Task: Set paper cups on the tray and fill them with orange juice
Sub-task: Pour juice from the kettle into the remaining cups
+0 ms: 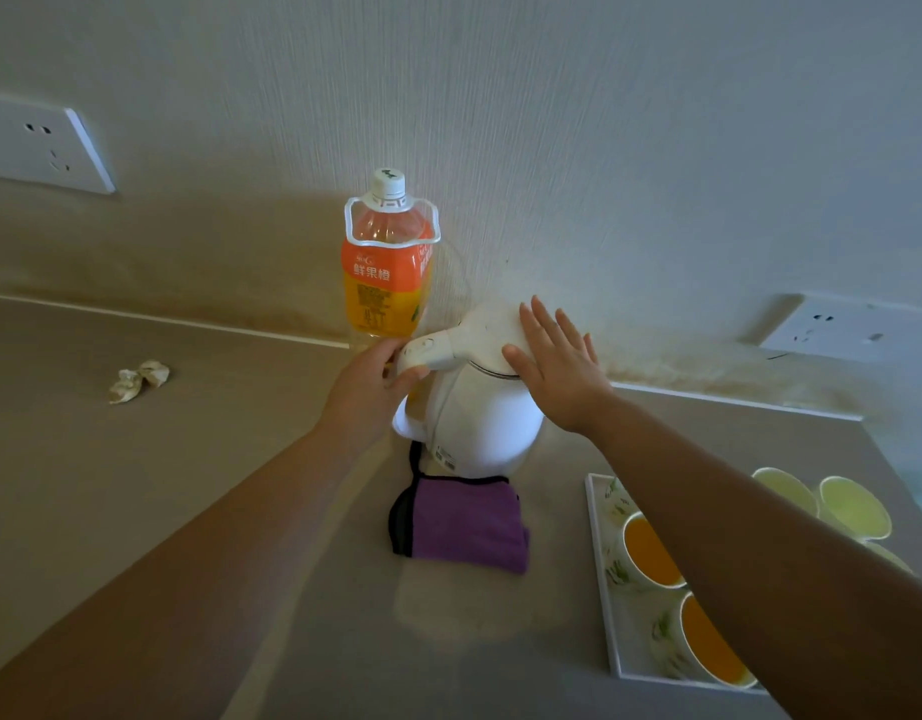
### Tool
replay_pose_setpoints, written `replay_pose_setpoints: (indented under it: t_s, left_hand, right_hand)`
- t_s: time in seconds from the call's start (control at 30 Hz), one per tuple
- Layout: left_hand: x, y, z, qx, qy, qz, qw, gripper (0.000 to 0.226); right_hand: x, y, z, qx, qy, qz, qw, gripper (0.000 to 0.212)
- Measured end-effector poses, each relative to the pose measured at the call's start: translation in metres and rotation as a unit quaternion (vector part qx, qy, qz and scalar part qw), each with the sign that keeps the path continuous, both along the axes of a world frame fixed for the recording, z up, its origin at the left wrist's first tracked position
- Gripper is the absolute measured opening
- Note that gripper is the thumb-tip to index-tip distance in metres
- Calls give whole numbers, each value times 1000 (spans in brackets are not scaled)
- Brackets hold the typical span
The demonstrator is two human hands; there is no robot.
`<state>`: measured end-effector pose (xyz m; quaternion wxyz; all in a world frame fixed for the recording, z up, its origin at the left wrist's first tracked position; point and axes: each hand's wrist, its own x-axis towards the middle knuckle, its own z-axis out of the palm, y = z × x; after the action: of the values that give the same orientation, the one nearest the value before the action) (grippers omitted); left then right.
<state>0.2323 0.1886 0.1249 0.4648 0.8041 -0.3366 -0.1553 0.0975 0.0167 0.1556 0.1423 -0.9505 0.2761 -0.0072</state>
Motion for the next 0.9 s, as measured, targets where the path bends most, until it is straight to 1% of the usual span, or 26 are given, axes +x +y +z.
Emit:
replay_pose_setpoints:
  t_s: [0.13,0.17,0.2,0.23,0.27,0.3,0.33,0.37,0.4,0.43,0.47,0.53,0.6,0.7,0.8,0.9]
  left_hand:
    - [0,0,1,3,-8,0,1000,34]
    - [0,0,2,0,-5,1,1000,35]
    - [-1,1,2,-4,0,2,1000,35]
    - [-2,1,2,-7,4,5,1000,35]
    - [-3,1,2,-9,4,9,1000,35]
    - [-4,2,2,-8,3,16,1000,35]
    - [-5,2,2,-8,0,24,1000,34]
    - [-7,3,2,-8,-3,32,999,33]
    - [-9,4,0,-7,-3,41,999,31]
    - [-11,6,-1,-7,-4,50,999,30]
    - [-15,8,-2,-7,-2,58,998,28]
    - [-25,12,-1,-5,8,76,997,27]
    - [-38,18,-1,-4,15,93,996,27]
    - [-53,28,-1,-25,36,79,996,24]
    - [-55,41,-6,-47,68,42,996,16]
    - [-50,47,-10,-52,113,40,991,23]
  right_hand:
    - [2,-2,-4,42,-3,-12,999,69]
    - [3,0,-3,43,-3,-22,999,70]
    - [3,6,-2,33,-23,-39,998,72]
    - [0,14,-3,23,-83,-59,995,72]
    - [-4,25,-5,14,-183,-78,980,66]
    - [-9,38,-8,19,-290,-99,952,51]
    - [-13,53,-9,54,-356,-125,925,33]
    - [-15,67,-9,128,-365,-148,910,18]
    - [-14,80,-9,223,-334,-166,901,12]
    - [-10,89,-10,307,-292,-180,888,13]
    - [-6,95,-10,363,-252,-190,877,16]
    - [6,104,-5,436,-204,-187,857,27]
    - [15,111,-3,477,-191,-187,837,38]
    - [19,117,-7,518,-204,-223,800,36]
    - [19,121,-13,517,-228,-246,788,33]
    - [18,125,-16,506,-259,-265,779,24]
